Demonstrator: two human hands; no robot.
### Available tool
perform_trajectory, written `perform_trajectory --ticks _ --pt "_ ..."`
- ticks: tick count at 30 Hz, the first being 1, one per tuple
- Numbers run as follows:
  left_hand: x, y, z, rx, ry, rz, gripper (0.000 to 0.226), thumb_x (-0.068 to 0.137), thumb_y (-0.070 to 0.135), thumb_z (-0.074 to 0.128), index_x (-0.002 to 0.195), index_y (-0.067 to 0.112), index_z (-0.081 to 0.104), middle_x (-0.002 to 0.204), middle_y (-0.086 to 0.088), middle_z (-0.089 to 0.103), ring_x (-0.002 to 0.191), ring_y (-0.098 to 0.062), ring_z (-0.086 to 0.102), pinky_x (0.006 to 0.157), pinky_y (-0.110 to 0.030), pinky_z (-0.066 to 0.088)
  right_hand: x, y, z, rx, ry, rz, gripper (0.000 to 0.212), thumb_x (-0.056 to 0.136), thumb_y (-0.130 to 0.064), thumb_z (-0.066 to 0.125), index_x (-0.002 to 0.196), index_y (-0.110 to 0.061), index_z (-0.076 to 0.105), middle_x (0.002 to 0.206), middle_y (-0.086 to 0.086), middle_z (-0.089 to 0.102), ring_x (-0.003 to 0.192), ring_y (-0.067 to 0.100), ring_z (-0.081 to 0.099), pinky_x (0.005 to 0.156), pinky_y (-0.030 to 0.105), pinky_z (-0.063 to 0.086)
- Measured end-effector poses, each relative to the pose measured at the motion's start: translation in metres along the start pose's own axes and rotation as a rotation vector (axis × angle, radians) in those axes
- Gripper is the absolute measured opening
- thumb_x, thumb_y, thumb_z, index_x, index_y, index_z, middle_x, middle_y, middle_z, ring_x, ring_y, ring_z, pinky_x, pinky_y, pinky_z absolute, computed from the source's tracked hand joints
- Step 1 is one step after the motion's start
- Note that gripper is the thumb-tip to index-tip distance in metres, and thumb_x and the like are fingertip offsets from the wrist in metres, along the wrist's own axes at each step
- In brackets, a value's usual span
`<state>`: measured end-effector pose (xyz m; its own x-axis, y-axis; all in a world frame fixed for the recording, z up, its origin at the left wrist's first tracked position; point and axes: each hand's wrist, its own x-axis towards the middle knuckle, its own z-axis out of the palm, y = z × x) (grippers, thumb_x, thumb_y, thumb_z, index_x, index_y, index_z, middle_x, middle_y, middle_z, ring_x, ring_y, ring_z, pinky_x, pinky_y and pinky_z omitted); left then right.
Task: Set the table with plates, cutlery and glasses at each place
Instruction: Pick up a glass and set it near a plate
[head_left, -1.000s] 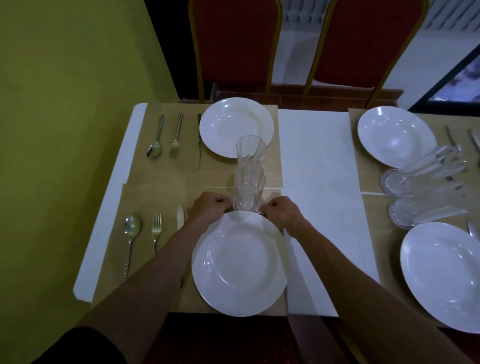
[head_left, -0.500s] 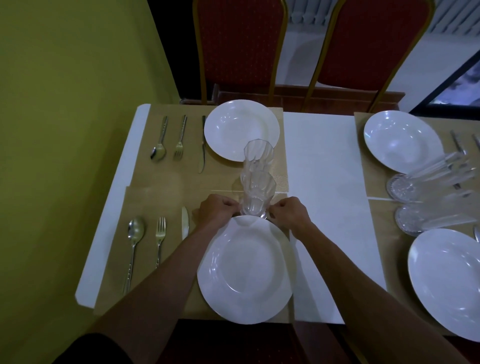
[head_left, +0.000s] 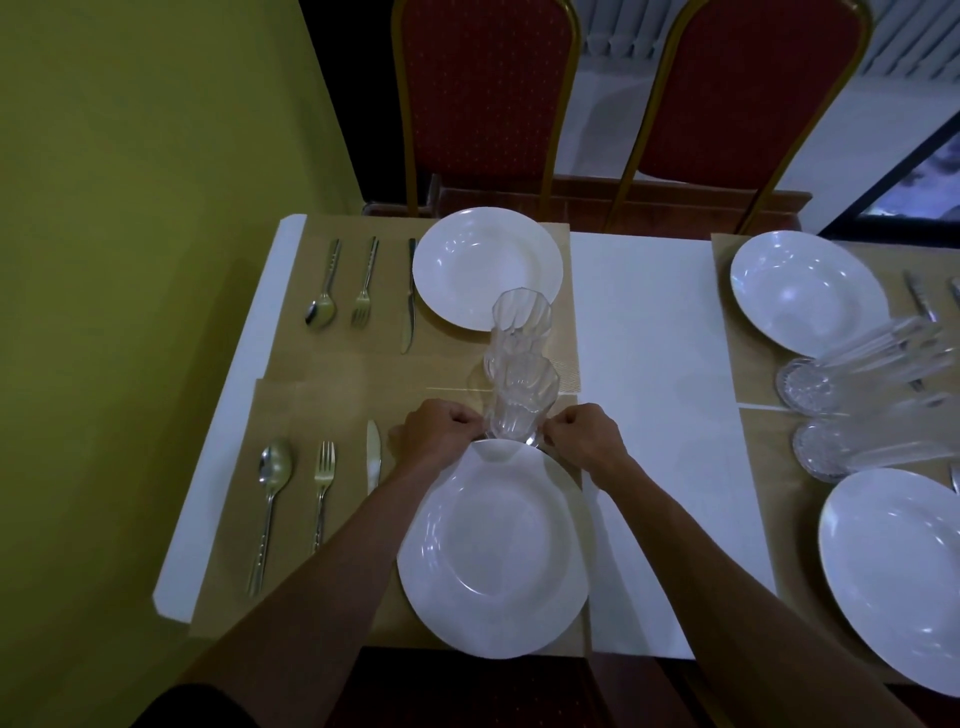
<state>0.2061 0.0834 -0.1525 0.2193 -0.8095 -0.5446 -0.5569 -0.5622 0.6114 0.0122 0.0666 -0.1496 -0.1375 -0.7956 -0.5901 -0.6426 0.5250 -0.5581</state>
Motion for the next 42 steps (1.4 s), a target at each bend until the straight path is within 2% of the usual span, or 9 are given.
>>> perform_trajectory --ticks 7,11,17,21,25,27,31,37,42 --pt "0.010 0.018 -0.008 -0.058 -0.075 -0.072 0.011 0.069 0.032 0.071 0.068 0.043 0.074 0.076 0.021 0.072 0.088 -0.010 0.067 0.097 -0.042 0.051 -0.001 -0.007 -0.006 0.005 -0.022 0.017 0.024 0.085 -0.018 0.060 0.081 0.002 0.072 0.069 0.007 0.064 0.066 0.017 0.055 0.060 0.029 0.043" --pt "0.028 0.032 -0.016 -0.027 -0.028 -0.035 0.013 0.084 0.028 0.057 0.076 0.026 0.069 0.085 0.010 0.068 0.092 -0.021 0.063 0.101 -0.049 0.047 0.004 -0.018 -0.011 0.040 0.026 -0.012 0.019 0.085 -0.015 0.060 0.088 -0.001 0.071 0.085 0.014 0.072 0.072 0.021 0.061 0.069 0.040 0.055" --pt "0.042 0.042 -0.013 0.003 -0.033 -0.010 0.023 0.091 0.033 0.057 0.069 0.031 0.062 0.096 0.008 0.067 0.101 -0.022 0.060 0.107 -0.048 0.041 0.015 -0.032 -0.014 0.012 0.045 -0.083 0.017 0.089 -0.012 0.057 0.088 -0.002 0.071 0.091 0.010 0.072 0.084 0.027 0.067 0.079 0.042 0.057" --pt "0.045 0.046 -0.010 0.004 -0.014 -0.003 0.003 0.086 0.044 0.066 0.089 0.043 0.065 0.104 0.012 0.067 0.107 -0.022 0.058 0.109 -0.047 0.037 0.026 -0.039 -0.014 -0.023 0.050 -0.115 0.017 0.094 -0.009 0.058 0.095 -0.007 0.075 0.089 0.004 0.070 0.079 0.020 0.063 0.074 0.032 0.053" --pt "0.050 0.047 -0.006 0.000 0.025 0.011 0.021 0.085 0.043 0.068 0.106 0.040 0.072 0.110 0.012 0.072 0.106 -0.022 0.060 0.107 -0.047 0.039 0.033 -0.047 -0.015 0.008 0.048 -0.143 0.020 0.096 -0.015 0.062 0.098 0.001 0.074 0.087 0.006 0.067 0.075 0.017 0.059 0.071 0.030 0.048" --pt "0.050 0.048 -0.006 0.008 0.070 0.014 0.018 0.090 0.037 0.063 0.104 0.036 0.075 0.102 0.013 0.072 0.097 -0.019 0.057 0.107 -0.044 0.039 0.039 -0.049 -0.016 0.030 0.049 -0.125 0.024 0.094 -0.018 0.063 0.092 0.003 0.075 0.086 0.010 0.072 0.074 0.019 0.062 0.069 0.033 0.052" --pt "0.046 0.049 -0.005 -0.009 0.119 0.037 0.019 0.092 0.029 0.059 0.095 0.029 0.078 0.095 0.008 0.074 0.089 -0.017 0.057 0.105 -0.042 0.040 0.047 -0.049 -0.017 0.022 0.040 -0.102 0.026 0.093 -0.020 0.065 0.085 0.002 0.075 0.079 0.012 0.071 0.070 0.020 0.063 0.057 0.024 0.046" --pt "0.047 0.049 -0.003 -0.033 0.141 0.018 0.016 0.092 0.035 0.062 0.096 0.033 0.077 0.101 0.010 0.076 0.101 -0.021 0.064 0.106 -0.045 0.040 0.051 -0.050 -0.018 -0.029 0.034 -0.110 0.021 0.095 -0.016 0.063 0.083 -0.002 0.073 0.080 0.008 0.069 0.065 0.013 0.059 0.061 0.023 0.044" --pt "0.042 0.050 -0.004 -0.004 0.146 0.025 0.018 0.093 0.034 0.061 0.098 0.031 0.078 0.102 0.010 0.075 0.093 -0.018 0.058 0.103 -0.039 0.038 0.053 -0.051 -0.018 -0.059 0.033 -0.125 0.020 0.095 -0.015 0.062 0.090 0.001 0.074 0.084 0.009 0.071 0.067 0.013 0.060 0.065 0.025 0.046"
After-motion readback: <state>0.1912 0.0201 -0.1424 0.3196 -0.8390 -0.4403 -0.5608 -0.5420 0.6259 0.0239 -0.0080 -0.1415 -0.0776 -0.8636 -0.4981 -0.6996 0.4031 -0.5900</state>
